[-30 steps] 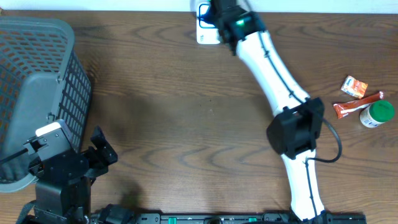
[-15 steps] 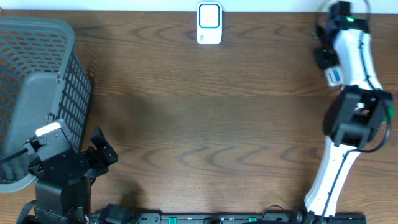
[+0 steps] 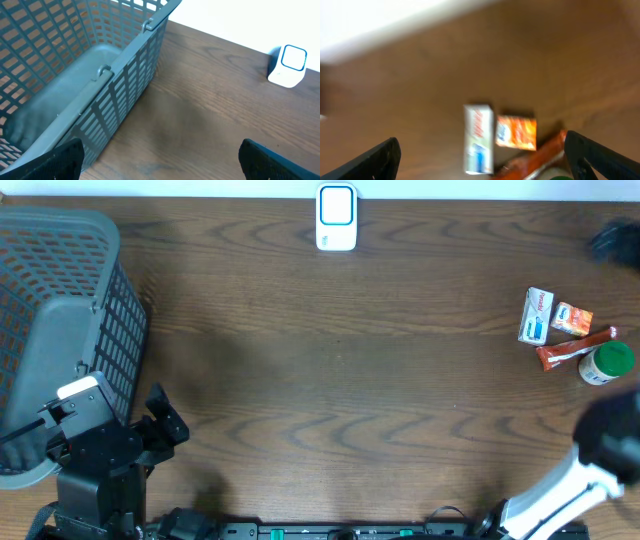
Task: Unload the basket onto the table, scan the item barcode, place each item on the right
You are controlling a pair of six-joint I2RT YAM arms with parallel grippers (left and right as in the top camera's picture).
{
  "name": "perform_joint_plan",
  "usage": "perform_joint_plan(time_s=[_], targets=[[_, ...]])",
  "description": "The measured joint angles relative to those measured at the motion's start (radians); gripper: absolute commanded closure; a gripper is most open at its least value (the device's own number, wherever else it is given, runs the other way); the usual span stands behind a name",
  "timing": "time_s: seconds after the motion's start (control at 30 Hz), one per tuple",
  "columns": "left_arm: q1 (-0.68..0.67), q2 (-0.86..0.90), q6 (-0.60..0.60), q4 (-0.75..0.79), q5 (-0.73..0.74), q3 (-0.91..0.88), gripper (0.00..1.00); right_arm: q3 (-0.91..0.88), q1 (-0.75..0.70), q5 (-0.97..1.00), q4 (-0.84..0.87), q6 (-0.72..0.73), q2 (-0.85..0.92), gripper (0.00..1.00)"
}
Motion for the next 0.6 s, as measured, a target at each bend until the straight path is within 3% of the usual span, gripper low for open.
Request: perform_joint_plan(time_s=[0.2, 0.33, 0.47, 0.6], targets=[[0.0, 0.0, 0.0, 0.0, 0.0, 0.0, 0.02, 0.034, -0.029, -0.273, 0.08, 0.128, -0.351, 0.01], [0.0, 0.0, 0.004, 0.035, -0.01, 0.0, 0.02, 0.032, -0.012, -0.359, 0.138, 0.19, -0.484, 0.01], [0.0, 0.0, 0.013, 0.23, -0.088, 0.0, 0.02, 0.025, 0.022, -0.402, 0.282, 0.256, -0.604, 0.01], [0.0, 0.005, 0.056, 0.554, -0.163, 0.001, 0.02, 0.025, 0.029, -0.419, 0.418, 0.306, -0.719, 0.01]])
